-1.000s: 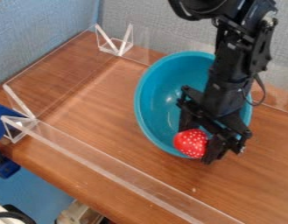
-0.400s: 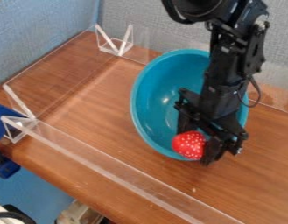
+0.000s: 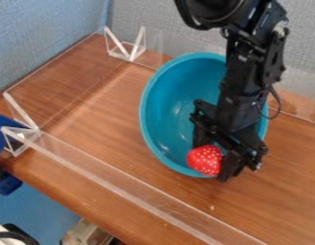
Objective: Remove the strawberry from inside the blue bowl and put it on the table
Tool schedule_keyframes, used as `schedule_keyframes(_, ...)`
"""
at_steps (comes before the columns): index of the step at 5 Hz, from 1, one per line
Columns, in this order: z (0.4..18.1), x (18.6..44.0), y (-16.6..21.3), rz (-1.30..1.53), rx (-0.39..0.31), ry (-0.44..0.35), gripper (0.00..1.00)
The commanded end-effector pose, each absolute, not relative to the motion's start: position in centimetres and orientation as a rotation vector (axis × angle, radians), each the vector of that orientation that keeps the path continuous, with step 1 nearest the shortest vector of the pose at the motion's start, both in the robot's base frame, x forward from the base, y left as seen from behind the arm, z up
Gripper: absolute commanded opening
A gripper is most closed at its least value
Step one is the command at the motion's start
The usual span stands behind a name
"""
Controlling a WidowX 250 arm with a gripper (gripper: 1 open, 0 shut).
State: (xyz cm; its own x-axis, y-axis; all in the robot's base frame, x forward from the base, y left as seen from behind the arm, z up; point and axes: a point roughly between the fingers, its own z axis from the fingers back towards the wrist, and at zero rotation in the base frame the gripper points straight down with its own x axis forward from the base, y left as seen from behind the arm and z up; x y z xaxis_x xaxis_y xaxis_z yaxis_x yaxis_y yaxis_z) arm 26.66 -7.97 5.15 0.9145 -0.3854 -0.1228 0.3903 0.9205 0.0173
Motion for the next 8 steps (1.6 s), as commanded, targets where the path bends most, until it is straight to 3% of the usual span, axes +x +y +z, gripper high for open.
schedule_keyframes(1, 5.62, 27.16, -7.58, -0.386, 0.032, 0.087, 0.00)
schedule_keyframes(8, 5.09, 27.39, -7.08, -0.415, 0.015, 0.073, 0.00)
